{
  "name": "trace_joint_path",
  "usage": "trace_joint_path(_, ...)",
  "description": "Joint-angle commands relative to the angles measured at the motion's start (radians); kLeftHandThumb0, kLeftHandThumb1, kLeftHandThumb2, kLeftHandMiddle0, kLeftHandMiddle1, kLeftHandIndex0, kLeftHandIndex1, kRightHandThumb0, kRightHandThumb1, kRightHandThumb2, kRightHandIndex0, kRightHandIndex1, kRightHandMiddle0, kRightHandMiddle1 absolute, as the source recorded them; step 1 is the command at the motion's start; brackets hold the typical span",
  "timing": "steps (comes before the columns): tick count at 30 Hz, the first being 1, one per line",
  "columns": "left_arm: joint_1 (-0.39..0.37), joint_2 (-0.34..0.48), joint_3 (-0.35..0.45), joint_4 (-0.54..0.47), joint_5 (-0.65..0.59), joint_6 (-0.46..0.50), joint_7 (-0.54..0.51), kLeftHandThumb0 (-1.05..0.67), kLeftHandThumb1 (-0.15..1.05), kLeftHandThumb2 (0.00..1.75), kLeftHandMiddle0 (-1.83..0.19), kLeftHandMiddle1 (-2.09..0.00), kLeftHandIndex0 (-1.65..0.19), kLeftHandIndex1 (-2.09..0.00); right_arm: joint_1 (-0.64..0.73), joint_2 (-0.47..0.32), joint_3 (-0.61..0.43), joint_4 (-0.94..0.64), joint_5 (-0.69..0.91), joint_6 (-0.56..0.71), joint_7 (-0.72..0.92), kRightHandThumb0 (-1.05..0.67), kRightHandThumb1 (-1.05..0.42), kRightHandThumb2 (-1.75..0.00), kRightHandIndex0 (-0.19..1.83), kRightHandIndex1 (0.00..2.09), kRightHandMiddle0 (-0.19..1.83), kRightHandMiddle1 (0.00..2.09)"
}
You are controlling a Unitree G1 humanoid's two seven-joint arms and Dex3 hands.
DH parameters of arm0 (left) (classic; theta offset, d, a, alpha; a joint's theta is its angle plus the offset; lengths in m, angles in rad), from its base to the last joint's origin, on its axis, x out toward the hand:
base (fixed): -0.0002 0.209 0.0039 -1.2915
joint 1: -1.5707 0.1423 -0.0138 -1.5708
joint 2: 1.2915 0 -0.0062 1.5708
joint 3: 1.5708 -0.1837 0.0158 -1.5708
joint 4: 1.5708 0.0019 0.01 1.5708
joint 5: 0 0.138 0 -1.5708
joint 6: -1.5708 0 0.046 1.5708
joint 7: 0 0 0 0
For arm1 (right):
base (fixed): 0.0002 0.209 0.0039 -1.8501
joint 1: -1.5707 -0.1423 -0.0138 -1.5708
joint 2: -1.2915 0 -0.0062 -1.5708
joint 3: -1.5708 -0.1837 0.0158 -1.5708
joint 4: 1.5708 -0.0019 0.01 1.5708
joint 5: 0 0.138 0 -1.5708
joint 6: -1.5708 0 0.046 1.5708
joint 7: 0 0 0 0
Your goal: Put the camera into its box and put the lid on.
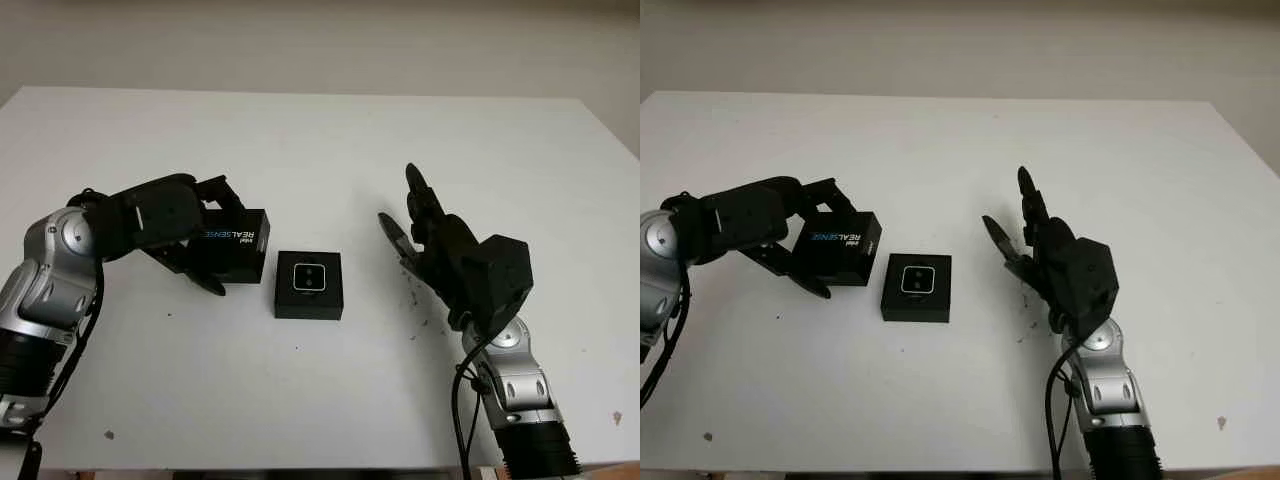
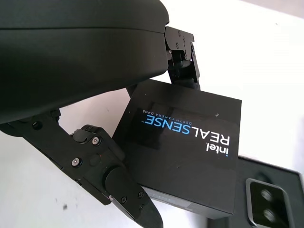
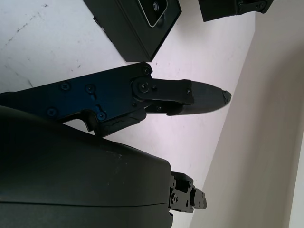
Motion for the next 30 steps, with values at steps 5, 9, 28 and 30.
trace_joint_path(5,-0.046,0.012,-0.021,-0.108,-0.010,0.111,-0.073,-0.36,1.05,0.09,-0.64,-1.81,-0.45,-1.61,-0.010,0.022,0.009,0.000,-0.011,0.013,-0.017,-0.76,-1.05,-0.60,-0.19,0.00,-0.19,0.00)
trace_joint_path(9,-0.045,0.002,-0.033,-0.170,-0.024,0.216,-0.107,-0.37,1.05,0.08,-0.68,-1.88,-0.49,-1.67,-0.006,0.025,0.014,-0.019,-0.006,0.043,-0.007,-0.77,-1.05,-0.60,-0.19,0.00,-0.19,0.00)
trace_joint_path(28,-0.053,-0.048,-0.136,-0.245,0.008,0.408,-0.014,-0.34,1.05,0.10,-0.57,-1.81,-0.38,-1.64,0.010,0.035,0.028,-0.034,-0.030,0.033,-0.015,-0.81,-1.05,-0.56,-0.19,0.00,-0.19,0.00)
trace_joint_path(30,-0.043,-0.057,-0.137,-0.239,0.007,0.388,0.009,-0.33,1.05,0.10,-0.53,-1.82,-0.37,-1.64,0.012,0.035,0.026,-0.031,-0.025,0.024,-0.014,-0.81,-1.05,-0.55,-0.19,0.00,-0.19,0.00)
